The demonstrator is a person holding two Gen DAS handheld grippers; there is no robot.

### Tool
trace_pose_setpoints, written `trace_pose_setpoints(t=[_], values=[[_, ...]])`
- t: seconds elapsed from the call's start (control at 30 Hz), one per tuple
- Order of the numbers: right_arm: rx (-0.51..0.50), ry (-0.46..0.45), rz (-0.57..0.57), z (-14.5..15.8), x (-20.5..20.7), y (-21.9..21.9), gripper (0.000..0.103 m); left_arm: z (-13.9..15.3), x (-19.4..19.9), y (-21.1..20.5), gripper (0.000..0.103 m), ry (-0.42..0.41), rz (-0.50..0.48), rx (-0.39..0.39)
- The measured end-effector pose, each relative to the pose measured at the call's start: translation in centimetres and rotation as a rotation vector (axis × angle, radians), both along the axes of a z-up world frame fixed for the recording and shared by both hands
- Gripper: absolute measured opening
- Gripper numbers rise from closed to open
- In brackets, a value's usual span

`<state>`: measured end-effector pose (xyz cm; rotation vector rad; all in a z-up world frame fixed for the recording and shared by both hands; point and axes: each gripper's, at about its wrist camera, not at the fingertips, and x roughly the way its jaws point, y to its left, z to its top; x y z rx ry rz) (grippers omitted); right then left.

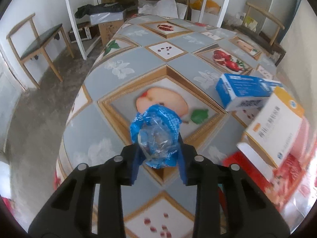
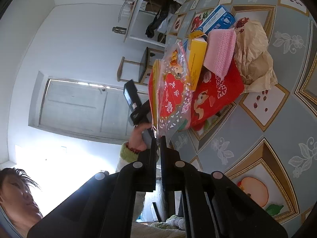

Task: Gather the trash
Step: 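Grasp the blue plastic wrapper with the left tool while the right tool holds the snack bag, then carry the blue wrapper and snack bag over the blue wastebasket with both tools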

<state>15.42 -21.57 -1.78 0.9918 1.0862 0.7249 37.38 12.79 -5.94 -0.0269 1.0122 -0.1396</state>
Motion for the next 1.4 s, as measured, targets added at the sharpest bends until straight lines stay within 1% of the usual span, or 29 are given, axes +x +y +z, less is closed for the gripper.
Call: trace_pose_setpoints(t=[0.13, 0.17, 0.3, 0.47, 0.6, 0.67, 0.83, 0.97, 1.0, 1.07, 1.13, 1.23, 1.27, 1.3, 1.33, 1.37, 1.4], values=[[0.001, -0.006, -0.002, 0.2, -0.3, -0.2, 0.004, 1.7, -3.2, 0.7, 0.029, -0.032, 0.020, -0.081], [0.000, -0.008, -0.003, 0.4, -0.4, -0.2, 0.004, 2.4, -4.5, 0.9, 0.029, -0.052, 0.030, -0.115], [-0.003, -0.020, -0.006, 1.0, -0.6, -0.4, 0.004, 4.8, -8.7, 0.5, 0.029, -0.130, 0.049, -0.196], [-0.017, -0.037, -0.016, 2.2, -1.6, -1.0, 0.004, 7.1, -14.5, -1.7, 0.029, -0.212, 0.032, -0.286], [-0.033, -0.057, -0.054, 3.5, -3.0, -2.3, 0.004, 8.7, -17.3, -3.9, 0.029, -0.259, -0.004, -0.328], [-0.037, -0.072, -0.079, 3.9, -3.9, -3.2, 0.004, 9.4, -18.2, -5.5, 0.029, -0.267, -0.046, -0.346], [-0.039, -0.114, -0.153, 5.1, -6.7, -6.3, 0.004, 10.8, -19.4, -9.3, 0.029, -0.279, -0.140, -0.355], [-0.043, -0.166, -0.243, 6.4, -10.1, -10.0, 0.004, 11.9, -20.2, -13.0, 0.029, -0.273, -0.234, -0.360], [-0.048, -0.179, -0.273, 6.8, -11.1, -11.1, 0.004, 12.3, -20.3, -14.3, 0.029, -0.271, -0.271, -0.370], [-0.060, -0.199, -0.339, 7.4, -13.4, -13.4, 0.004, 12.9, -20.6, -16.7, 0.029, -0.258, -0.337, -0.391], [-0.076, -0.215, -0.430, 7.8, -16.5, -16.2, 0.004, 13.4, -20.7, -19.9, 0.029, -0.234, -0.419, -0.413], [-0.117, -0.230, -0.570, 7.9, -21.2, -20.1, 0.004, 13.6, -20.8, -25.1, 0.029, -0.168, -0.541, -0.441], [-0.130, -0.230, -0.610, 7.8, -22.6, -21.3, 0.004, 13.6, -20.9, -27.5, 0.029, -0.144, -0.591, -0.435], [-0.151, -0.223, -0.671, 7.5, -24.5, -22.8, 0.004, 13.5, -21.0, -29.1, 0.029, -0.133, -0.622, -0.429], [-0.162, -0.215, -0.706, 7.1, -25.6, -23.6, 0.004, 13.5, -21.2, -30.9, 0.029, -0.118, -0.659, -0.421], [-0.170, -0.200, -0.752, 6.5, -27.1, -24.8, 0.004, 13.3, -21.3, -33.3, 0.029, -0.097, -0.706, -0.409], [-0.171, -0.180, -0.792, 5.7, -28.3, -25.9, 0.004, 13.2, -21.5, -34.7, 0.030, -0.082, -0.735, -0.404]])
